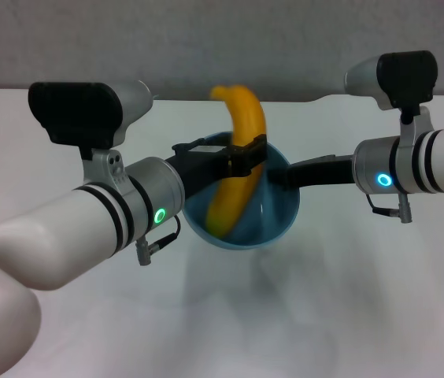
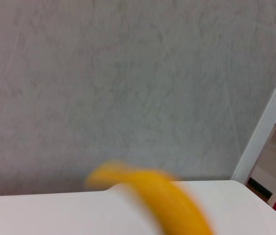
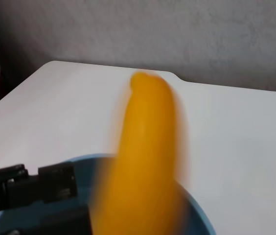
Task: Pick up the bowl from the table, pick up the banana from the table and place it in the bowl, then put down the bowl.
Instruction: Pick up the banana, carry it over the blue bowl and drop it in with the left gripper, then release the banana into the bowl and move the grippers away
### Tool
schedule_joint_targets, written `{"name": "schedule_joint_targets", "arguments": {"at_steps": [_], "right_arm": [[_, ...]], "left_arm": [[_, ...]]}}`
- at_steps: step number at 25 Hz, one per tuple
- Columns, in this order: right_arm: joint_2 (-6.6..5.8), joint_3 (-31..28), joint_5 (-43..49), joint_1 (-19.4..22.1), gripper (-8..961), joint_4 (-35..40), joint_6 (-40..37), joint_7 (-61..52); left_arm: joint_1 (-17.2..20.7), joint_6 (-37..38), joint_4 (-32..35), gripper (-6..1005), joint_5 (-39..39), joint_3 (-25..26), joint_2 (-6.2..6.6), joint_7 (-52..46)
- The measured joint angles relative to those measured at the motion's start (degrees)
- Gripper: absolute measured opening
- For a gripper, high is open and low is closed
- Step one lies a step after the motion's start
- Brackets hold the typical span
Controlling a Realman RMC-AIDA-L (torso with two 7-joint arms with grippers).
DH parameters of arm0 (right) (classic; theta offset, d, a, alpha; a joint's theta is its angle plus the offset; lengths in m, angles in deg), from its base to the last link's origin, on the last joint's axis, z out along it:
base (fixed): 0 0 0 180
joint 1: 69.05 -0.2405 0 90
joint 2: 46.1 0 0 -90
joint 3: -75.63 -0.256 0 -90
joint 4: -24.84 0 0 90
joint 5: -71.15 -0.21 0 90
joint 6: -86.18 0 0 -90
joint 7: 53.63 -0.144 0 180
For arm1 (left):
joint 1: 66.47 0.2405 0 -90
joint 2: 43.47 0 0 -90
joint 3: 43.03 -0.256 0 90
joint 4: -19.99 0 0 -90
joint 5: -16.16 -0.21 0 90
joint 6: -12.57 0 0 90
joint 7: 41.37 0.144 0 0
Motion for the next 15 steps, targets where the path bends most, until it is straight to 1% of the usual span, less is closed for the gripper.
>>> {"name": "schedule_joint_targets", "arguments": {"at_steps": [1,7,12,15], "right_arm": [[-0.01,0.0,0.0,0.0,62,0.0,0.0,0.0],[-0.02,-0.1,0.1,0.2,68,0.1,0.0,0.0],[-0.02,-1.6,1.9,0.7,73,0.6,0.4,-0.2],[-0.02,-3.2,3.6,1.3,75,1.3,1.3,-0.2]], "left_arm": [[0.0,0.0,0.0,518,-0.1,0.0,0.00,0.1],[0.1,-0.3,0.2,757,-0.4,0.4,-0.03,0.1],[1.2,-1.9,-0.5,873,-0.1,1.2,0.08,0.1],[1.4,-2.3,-0.6,871,-0.9,2.2,0.15,0.1]]}}
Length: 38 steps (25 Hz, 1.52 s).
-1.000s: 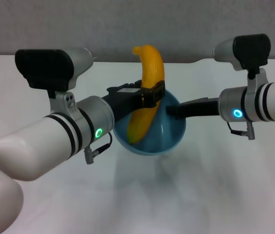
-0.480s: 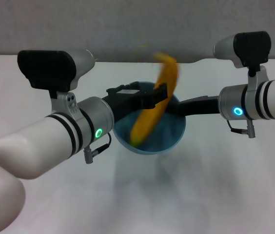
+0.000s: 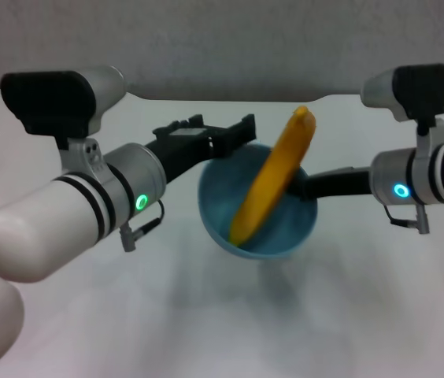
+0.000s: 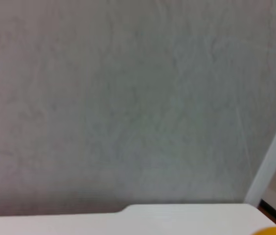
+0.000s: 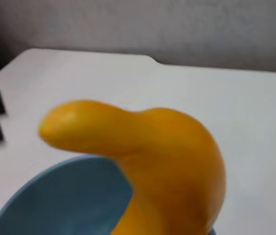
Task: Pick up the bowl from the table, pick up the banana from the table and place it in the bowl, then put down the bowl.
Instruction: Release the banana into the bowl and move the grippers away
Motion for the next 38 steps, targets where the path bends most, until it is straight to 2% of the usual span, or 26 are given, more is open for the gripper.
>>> {"name": "schedule_joint_targets", "arguments": {"at_steps": [5,10,13,17,22,24,28,38], "right_arm": [[0.00,-1.3,1.5,1.3,80,0.9,0.7,0.1],[-0.07,-5.9,6.0,1.4,85,2.4,5.0,0.0],[-0.22,-9.2,8.8,-0.3,88,4.4,6.4,0.1],[-0.66,-11.2,10.9,-4.9,92,9.4,7.6,0.8],[-0.67,-10.9,11.5,-9.9,97,15.9,7.8,3.2],[-0.29,-10.5,11.8,-10.9,99,17.1,7.8,3.8],[0.46,-8.8,12.4,-11.1,102,17.9,7.7,4.1],[0.53,-8.0,12.6,-10.5,112,18.9,7.0,3.6]], "left_arm": [[0.7,0.4,0.4,867,-4.1,2.1,0.15,0.0],[1.8,0.4,0.1,865,-11.3,4.6,-0.13,0.0],[2.0,0.6,0.4,865,-15.4,5.4,-0.08,0.0],[2.5,0.7,0.8,865,-19.7,6.7,-0.25,0.0],[2.5,0.7,0.9,864,-19.9,7.8,-0.29,0.0],[2.5,0.7,1.0,864,-19.8,7.9,-0.31,-0.1],[2.5,0.3,1.7,864,-19.8,8.1,-0.36,-0.3],[2.6,0.1,1.9,863,-19.7,8.7,-0.41,-0.5]]}}
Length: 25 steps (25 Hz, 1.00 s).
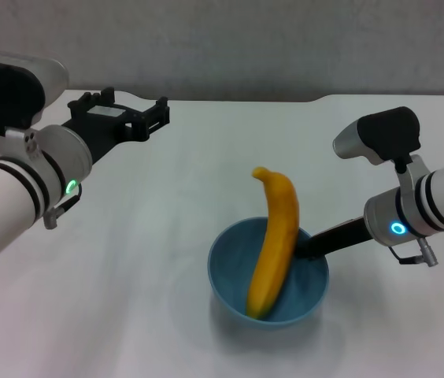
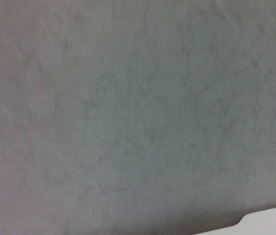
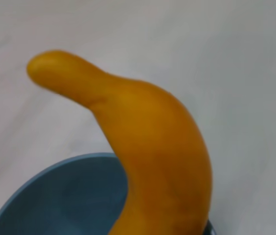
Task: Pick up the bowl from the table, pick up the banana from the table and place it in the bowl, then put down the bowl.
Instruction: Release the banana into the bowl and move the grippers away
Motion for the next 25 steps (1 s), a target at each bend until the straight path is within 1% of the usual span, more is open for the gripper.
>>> {"name": "schedule_joint_targets", "arguments": {"at_steps": [25], "right_arm": [[0.04,1.5,-0.1,0.0,136,0.7,-1.0,-1.2]], "left_arm": [[0.2,-0.1,0.0,862,0.8,-0.1,0.00,-0.7]]}}
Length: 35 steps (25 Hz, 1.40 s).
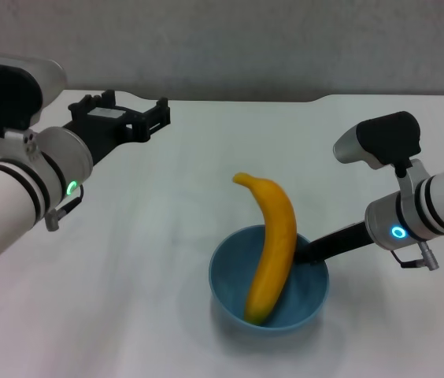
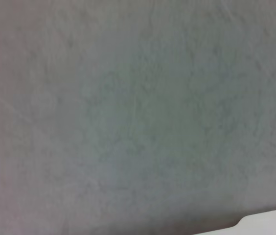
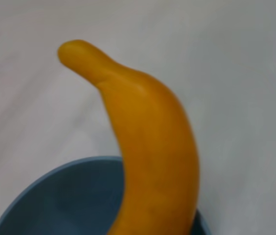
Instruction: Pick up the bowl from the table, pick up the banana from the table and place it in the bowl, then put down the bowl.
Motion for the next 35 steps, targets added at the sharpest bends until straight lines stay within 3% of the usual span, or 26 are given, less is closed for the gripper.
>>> {"name": "schedule_joint_targets", "arguments": {"at_steps": [5,12,16,22,26,29,35], "right_arm": [[0.12,0.6,-0.2,0.0,141,-0.1,-0.2,0.1],[0.37,2.6,-0.4,3.9,409,-6.6,1.0,0.0],[0.42,3.4,-0.4,8.6,607,-14.2,3.1,-1.1],[0.27,4.8,-0.5,18.5,802,-29.9,4.9,-2.2],[0.16,6.0,-0.5,23.2,803,-36.9,4.6,-2.1],[0.17,6.3,-2.0,27.7,802,-42.5,1.8,0.5],[0.12,7.2,-19.3,37.1,798,-45.6,-6.5,16.6]], "left_arm": [[0.0,0.0,0.4,862,0.0,-0.4,0.00,0.0],[0.6,0.0,1.3,861,-0.1,0.0,0.00,-0.2],[0.9,-1.1,2.8,861,-0.1,0.1,0.00,-1.3],[1.7,-1.5,3.2,861,-0.1,0.7,0.00,-1.5],[2.7,-3.2,4.0,861,-0.1,1.5,0.00,-1.7],[3.8,-8.7,6.0,861,-0.1,1.6,0.03,-2.9],[5.2,-15.9,9.8,860,-0.1,1.3,0.14,-3.9]]}}
